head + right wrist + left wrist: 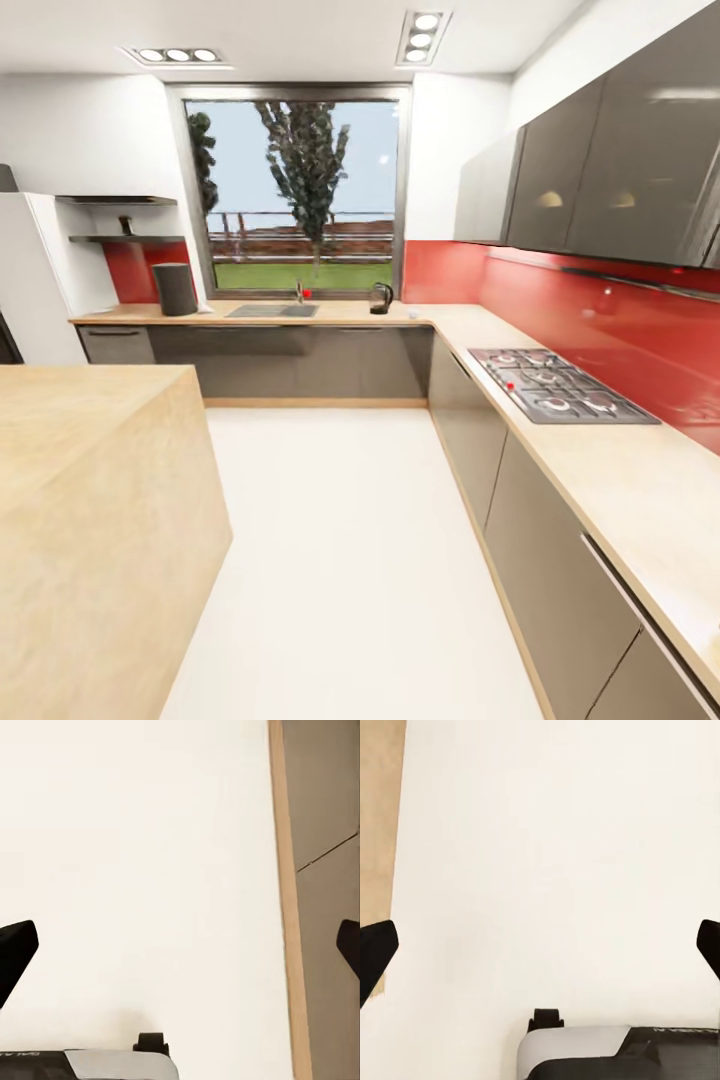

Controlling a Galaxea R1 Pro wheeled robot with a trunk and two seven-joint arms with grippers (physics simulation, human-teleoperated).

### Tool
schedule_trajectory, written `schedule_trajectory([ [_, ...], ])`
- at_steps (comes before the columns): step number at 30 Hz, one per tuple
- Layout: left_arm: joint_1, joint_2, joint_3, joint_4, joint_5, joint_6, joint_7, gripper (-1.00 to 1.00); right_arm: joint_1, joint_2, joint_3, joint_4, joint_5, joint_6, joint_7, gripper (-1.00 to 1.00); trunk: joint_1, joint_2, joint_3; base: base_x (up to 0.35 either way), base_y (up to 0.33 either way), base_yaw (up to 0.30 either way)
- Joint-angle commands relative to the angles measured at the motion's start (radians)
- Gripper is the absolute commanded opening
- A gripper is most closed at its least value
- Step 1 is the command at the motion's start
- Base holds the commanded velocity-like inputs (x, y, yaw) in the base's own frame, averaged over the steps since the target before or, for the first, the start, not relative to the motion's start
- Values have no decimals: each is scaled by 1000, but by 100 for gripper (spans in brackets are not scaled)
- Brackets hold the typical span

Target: Set up a coffee station on the kitchen countertop: keep the coffee maker on the countertop, move the bottle of coffee from the kitchen shelf to the counter next to the coffee maker, place a paper coffee filter on top of the coffee maker, put the saucer next to the coffee maker with the coffee cup on the saucer, and place the electric kettle next to the coffee maker.

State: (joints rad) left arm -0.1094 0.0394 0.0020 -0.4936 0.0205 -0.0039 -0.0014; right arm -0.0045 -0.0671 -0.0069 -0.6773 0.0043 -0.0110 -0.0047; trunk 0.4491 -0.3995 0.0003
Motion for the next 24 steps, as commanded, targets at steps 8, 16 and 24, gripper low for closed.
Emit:
schedule_trajectory([
  [8,0,14,58,30,1,-147,0,100,0,-54,-3,58,-3,-60,0,100,1,0,0,334,0,0],
  [16,1,27,88,110,-1,-210,-2,100,0,-60,-31,76,-3,-96,0,100,1,0,0,334,0,0],
  [24,1,27,88,121,-2,-214,-2,100,0,-59,-36,78,-3,-98,0,100,1,0,0,334,12,0],
])
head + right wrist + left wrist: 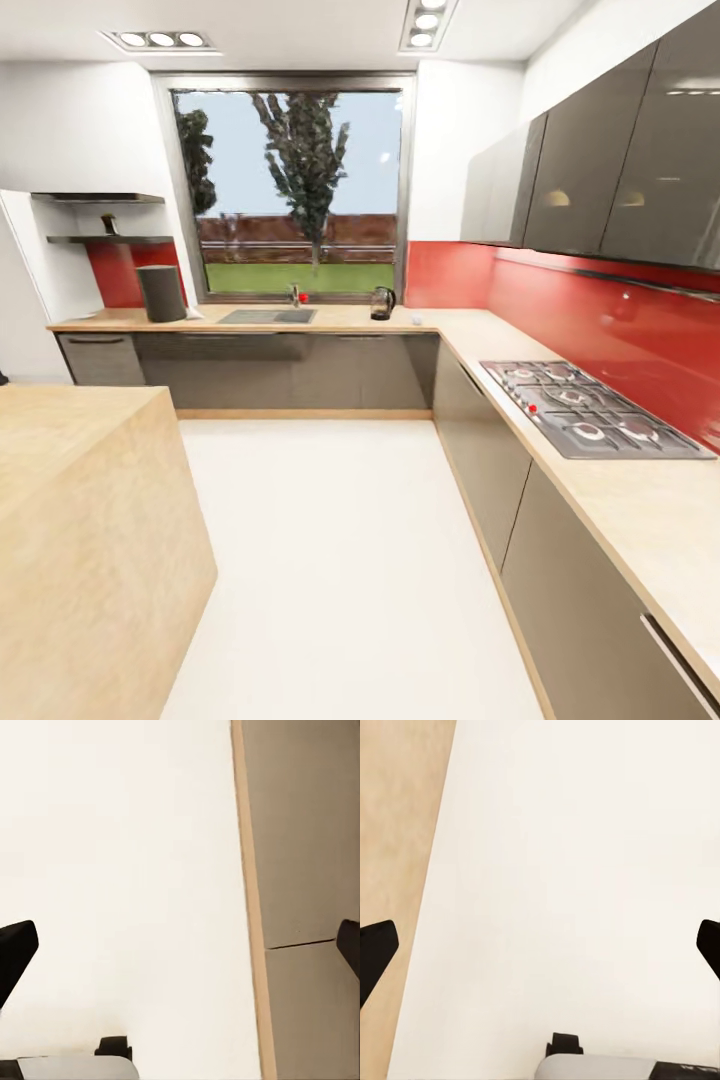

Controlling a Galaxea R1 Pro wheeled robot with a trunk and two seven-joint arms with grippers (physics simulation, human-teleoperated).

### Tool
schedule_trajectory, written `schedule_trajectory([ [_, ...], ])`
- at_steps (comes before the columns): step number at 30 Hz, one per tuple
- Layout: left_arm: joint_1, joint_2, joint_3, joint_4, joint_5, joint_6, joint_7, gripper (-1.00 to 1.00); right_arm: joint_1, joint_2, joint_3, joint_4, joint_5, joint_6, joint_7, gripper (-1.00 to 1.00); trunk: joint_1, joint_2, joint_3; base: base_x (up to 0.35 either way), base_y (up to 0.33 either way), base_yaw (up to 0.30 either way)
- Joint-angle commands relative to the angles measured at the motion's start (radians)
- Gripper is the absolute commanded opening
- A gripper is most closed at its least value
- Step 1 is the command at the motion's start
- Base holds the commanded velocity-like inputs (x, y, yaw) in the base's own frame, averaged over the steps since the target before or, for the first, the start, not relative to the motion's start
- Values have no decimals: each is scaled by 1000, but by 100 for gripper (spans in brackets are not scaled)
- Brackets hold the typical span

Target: Set up a coffee station on the kitchen countertop: keep the coffee maker on the countertop, move the bottle of coffee from the kitchen shelf to the counter next to the coffee maker, place a paper coffee filter on top of the coffee maker, put the saucer next to the coffee maker with the coffee cup on the saucer, and place the electric kettle next to the coffee maker.

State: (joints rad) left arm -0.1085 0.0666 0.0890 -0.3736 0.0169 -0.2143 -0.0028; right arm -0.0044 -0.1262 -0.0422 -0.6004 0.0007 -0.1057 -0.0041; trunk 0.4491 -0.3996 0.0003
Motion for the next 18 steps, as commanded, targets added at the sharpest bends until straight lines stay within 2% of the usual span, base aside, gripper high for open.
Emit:
schedule_trajectory([
  [1,0,-1,1,2,2,-3,0,100,0,0,-1,1,0,-3,0,100,1,0,0,334,79,0],
  [18,0,-1,0,5,2,-4,0,100,0,2,-2,2,-1,-3,1,100,1,0,0,334,122,0],
])
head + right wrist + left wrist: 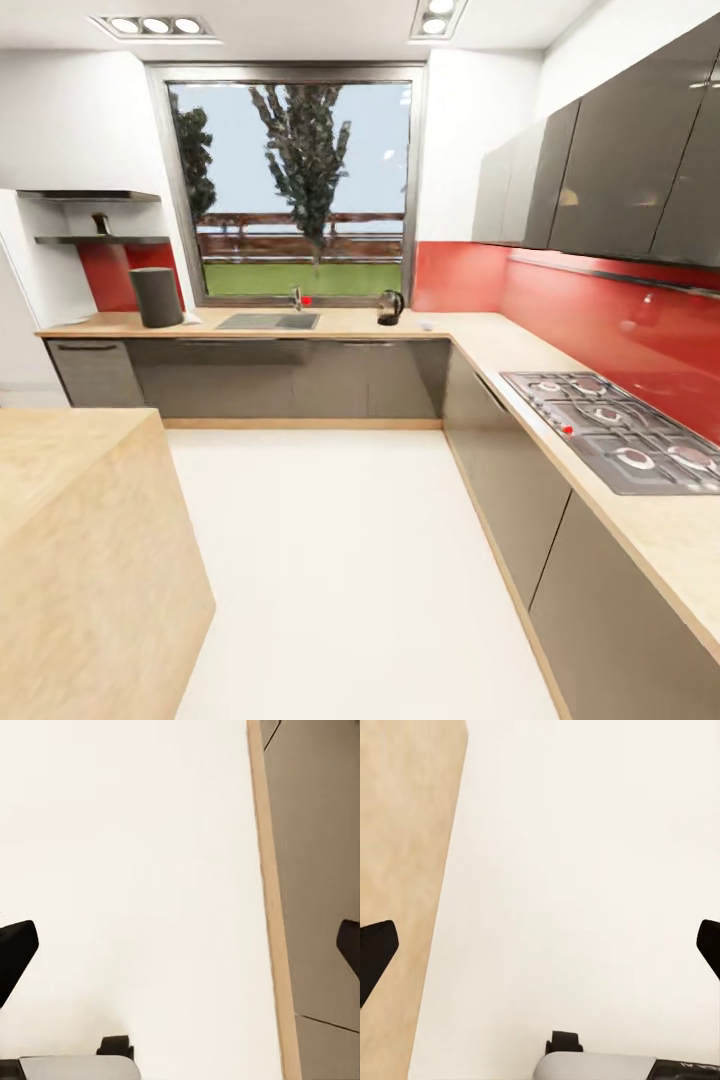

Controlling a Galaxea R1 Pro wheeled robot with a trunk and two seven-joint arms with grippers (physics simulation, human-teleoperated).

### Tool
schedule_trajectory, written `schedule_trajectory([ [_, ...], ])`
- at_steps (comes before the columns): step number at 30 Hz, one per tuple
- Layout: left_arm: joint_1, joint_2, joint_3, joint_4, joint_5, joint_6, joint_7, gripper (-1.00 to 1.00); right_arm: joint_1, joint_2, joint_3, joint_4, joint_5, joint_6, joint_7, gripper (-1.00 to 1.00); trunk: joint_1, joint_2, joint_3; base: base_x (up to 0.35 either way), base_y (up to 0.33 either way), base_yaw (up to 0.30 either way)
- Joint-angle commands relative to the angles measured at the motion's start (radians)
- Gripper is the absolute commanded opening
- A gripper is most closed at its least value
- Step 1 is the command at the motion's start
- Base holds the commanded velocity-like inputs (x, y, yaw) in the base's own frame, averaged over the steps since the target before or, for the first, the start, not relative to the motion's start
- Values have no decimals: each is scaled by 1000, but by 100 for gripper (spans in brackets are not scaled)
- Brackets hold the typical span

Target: Set up a coffee station on the kitchen countertop: keep the coffee maker on the countertop, move the bottle of coffee from the kitchen shelf to the counter next to the coffee maker, place a paper coffee filter on top of the coffee maker, put the saucer next to the coffee maker with the coffee cup on the saucer, and place the electric kettle next to the coffee maker.

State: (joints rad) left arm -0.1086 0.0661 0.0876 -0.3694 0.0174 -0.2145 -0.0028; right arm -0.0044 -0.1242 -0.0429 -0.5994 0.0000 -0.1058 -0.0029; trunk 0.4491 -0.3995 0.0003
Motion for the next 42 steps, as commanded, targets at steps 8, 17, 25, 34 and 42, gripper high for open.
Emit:
schedule_trajectory([
  [8,0,0,1,1,-1,-3,-1,100,0,2,0,0,0,-3,-2,100,1,0,0,334,25,70],
  [17,0,0,1,1,-2,-3,-2,100,0,2,-1,0,0,-3,-2,100,1,0,0,334,1,132],
  [25,0,0,1,1,-3,-3,-1,100,0,2,-1,1,0,-3,-2,100,1,0,0,334,0,8],
  [34,0,0,1,1,-4,-3,-2,100,0,2,0,0,0,-3,-2,100,1,0,0,334,0,0],
  [42,0,0,1,1,-4,-3,-2,100,0,2,0,1,0,-3,-2,100,1,0,0,335,0,0],
])
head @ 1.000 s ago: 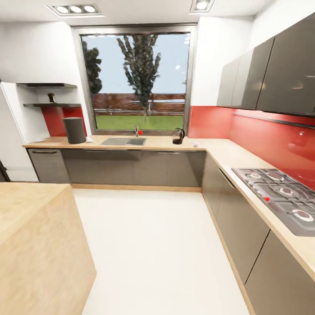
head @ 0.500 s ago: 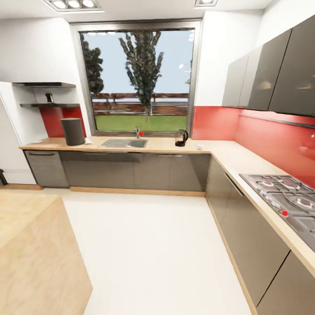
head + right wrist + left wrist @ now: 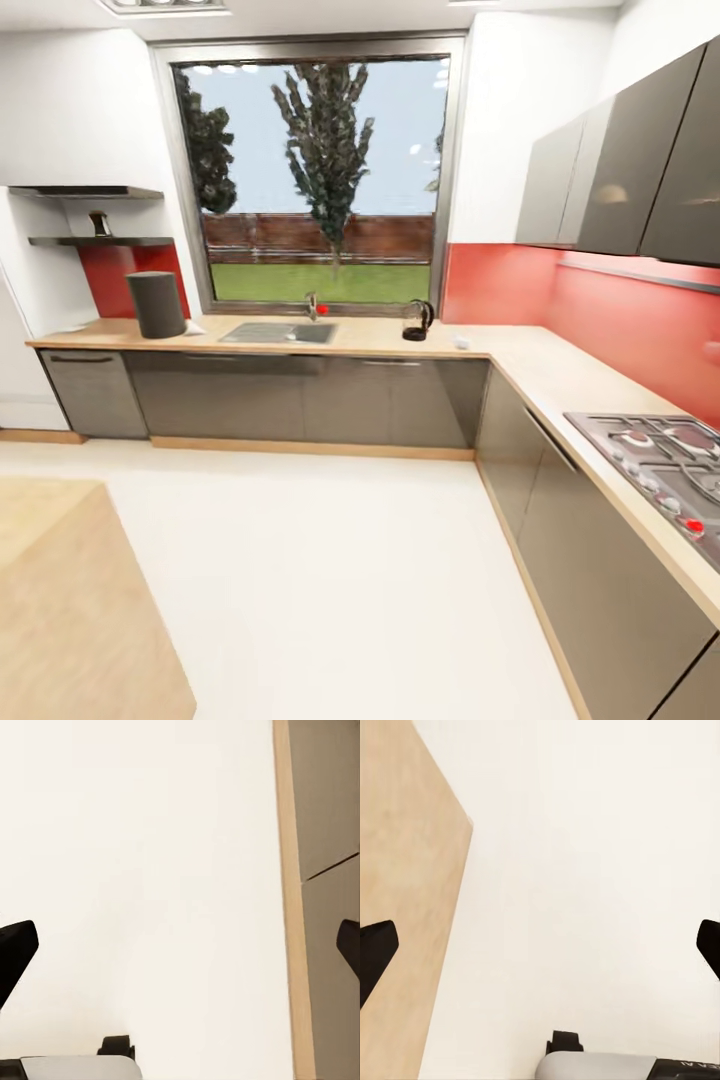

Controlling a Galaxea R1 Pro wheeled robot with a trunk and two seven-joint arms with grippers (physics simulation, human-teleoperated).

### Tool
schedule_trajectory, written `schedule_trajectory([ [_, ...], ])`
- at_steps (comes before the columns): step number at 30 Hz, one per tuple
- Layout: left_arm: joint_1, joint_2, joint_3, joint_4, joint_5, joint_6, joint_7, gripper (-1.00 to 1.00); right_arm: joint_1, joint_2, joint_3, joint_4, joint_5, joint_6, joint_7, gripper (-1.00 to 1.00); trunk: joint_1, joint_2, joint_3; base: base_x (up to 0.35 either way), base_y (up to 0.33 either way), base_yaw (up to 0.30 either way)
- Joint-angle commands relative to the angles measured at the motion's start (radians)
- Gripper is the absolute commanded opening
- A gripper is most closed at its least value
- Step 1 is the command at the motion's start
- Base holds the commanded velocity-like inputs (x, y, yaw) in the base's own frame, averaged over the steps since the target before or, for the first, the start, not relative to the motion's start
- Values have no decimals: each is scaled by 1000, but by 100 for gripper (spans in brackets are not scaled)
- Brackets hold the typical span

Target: Set up a coffee station on the kitchen countertop: keep the coffee maker on the countertop, move the bottle of coffee from the kitchen shelf to the counter next to the coffee maker, place a paper coffee filter on top of the coffee maker, put the saucer next to the coffee maker with the coffee cup on the saucer, and place the electric kettle next to the coffee maker.

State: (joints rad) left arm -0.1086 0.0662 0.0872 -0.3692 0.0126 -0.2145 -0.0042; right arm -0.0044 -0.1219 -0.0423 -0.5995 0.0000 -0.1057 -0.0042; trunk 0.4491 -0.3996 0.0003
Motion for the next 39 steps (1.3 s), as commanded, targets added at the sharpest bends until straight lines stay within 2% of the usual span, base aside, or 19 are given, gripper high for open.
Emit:
schedule_trajectory([
  [1,0,0,2,1,1,-3,0,100,0,0,-1,1,0,-3,0,100,1,0,0,335,0,0],
  [39,0,0,2,1,4,-3,0,100,0,1,-1,0,0,-3,0,100,1,0,0,335,0,3],
])
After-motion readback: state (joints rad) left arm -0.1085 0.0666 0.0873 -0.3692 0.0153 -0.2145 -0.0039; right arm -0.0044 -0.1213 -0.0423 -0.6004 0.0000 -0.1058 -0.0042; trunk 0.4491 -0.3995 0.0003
